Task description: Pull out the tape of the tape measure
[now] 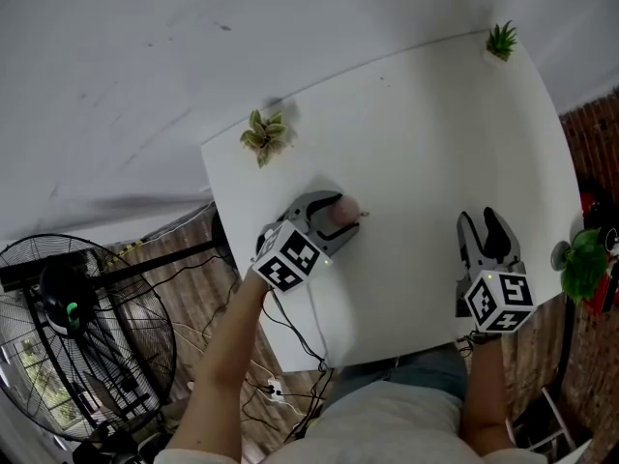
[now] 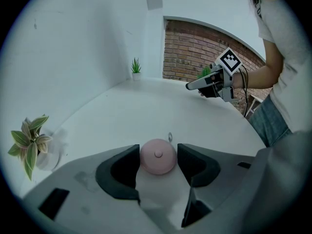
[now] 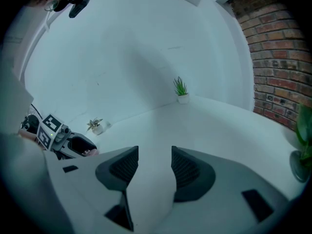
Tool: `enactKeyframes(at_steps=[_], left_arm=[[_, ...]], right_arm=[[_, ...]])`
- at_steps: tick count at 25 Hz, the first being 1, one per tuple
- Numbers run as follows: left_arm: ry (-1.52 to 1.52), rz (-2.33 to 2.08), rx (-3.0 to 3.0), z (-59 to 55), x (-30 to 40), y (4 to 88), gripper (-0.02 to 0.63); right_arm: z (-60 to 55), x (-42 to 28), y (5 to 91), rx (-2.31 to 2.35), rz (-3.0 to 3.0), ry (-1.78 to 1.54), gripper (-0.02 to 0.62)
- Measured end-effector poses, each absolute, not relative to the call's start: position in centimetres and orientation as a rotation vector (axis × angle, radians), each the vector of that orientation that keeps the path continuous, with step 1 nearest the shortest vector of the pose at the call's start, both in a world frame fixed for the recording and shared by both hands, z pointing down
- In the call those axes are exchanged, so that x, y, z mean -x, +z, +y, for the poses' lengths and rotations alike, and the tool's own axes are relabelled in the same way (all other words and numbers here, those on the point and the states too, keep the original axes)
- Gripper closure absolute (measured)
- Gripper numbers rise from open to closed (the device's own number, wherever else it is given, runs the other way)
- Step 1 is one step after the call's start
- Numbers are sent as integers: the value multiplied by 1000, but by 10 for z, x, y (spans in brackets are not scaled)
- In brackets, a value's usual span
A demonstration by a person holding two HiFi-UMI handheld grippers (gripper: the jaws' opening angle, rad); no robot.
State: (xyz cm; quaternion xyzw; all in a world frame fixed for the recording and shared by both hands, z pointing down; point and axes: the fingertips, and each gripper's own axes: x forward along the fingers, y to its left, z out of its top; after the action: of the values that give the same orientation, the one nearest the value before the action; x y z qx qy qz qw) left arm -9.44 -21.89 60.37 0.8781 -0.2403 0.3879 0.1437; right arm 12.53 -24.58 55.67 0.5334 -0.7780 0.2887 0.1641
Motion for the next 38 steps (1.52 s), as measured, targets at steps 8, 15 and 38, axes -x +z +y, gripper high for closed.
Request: enactKeyframes(at_steps=[8,15,38], left_arm=[[1125,-709,-2523,-220,96,604,380],[1123,-731,-2497,-219,97,605,385],[981,-930,-2447,-207,101,567,387]], right_arm=[[-246,-128,555,-1516,-2221,817,384],[-246,-130,550,-1516,-2233,807,384],[-231,-110,523,-1383,-2327,732,393]])
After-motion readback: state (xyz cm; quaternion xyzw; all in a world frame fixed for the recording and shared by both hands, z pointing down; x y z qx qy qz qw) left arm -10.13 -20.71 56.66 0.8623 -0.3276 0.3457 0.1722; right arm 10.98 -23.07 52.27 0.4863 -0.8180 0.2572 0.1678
